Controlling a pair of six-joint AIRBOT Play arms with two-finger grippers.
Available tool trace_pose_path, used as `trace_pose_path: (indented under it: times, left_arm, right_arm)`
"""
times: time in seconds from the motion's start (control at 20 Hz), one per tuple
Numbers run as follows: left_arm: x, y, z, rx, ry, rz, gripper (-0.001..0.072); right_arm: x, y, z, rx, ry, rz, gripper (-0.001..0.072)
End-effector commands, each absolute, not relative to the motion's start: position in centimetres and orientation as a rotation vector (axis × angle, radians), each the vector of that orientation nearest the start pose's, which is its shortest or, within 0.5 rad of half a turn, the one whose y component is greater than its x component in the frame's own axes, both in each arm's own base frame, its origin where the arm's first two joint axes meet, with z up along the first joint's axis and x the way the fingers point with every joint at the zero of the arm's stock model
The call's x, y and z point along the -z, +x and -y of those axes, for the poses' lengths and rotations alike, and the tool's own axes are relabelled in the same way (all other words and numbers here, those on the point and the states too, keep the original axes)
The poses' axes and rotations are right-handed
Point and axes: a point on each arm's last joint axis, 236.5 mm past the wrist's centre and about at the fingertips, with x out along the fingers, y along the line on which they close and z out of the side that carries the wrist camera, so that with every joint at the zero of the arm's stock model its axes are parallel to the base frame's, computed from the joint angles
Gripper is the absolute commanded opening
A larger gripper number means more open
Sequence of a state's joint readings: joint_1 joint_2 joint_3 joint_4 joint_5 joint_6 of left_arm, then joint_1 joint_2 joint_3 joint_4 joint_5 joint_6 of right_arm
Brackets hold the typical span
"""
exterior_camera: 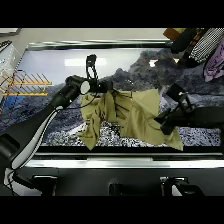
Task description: Fold the clothes and pants, and hang the long-sleeved shirts on hangers.
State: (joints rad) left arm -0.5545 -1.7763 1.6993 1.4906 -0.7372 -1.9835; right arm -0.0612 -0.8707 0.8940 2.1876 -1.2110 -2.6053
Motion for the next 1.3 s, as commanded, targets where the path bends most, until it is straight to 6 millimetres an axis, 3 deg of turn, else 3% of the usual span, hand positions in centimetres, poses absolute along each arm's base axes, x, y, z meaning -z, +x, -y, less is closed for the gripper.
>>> trace_pose_path:
  times: [0.0, 0.3, 0.65, 0.85, 1.0, 1.25]
  left_arm:
    - [-4.3, 48.7, 35.1, 0.422, -0.216, -0.917, 0.0022]
    - [-4.7, 46.1, 34.3, 0.412, -0.174, -1.007, 0.0022]
    - [-5.0, 44.7, 35.4, 0.45, -0.169, -1.03, 0.0022]
    - [-5.1, 44.6, 35.5, 0.453, -0.168, -1.03, 0.0022]
    - [-5.6, 44.6, 35.5, 0.456, -0.171, -1.021, 0.0022]
    - [-7.5, 44.3, 35.7, 0.497, -0.159, -0.981, 0.0022]
  right_arm:
    - [-7.1, 32.2, -12.2, -0.832, -0.359, -0.798, 0.0027]
    - [-6.4, 34.4, -11.4, -0.784, -0.425, -0.757, 0.0029]
    - [-5.2, 31.1, -12.1, -0.903, -0.43, -0.853, 0.0031]
    - [-5.6, 32.7, -11.5, -0.824, -0.408, -0.831, 0.003]
    - [-6.5, 34.7, -11.1, -0.704, -0.293, -0.806, 0.0029]
    - [-6.3, 35.0, -10.9, -0.62, -0.141, -0.856, 0.0029]
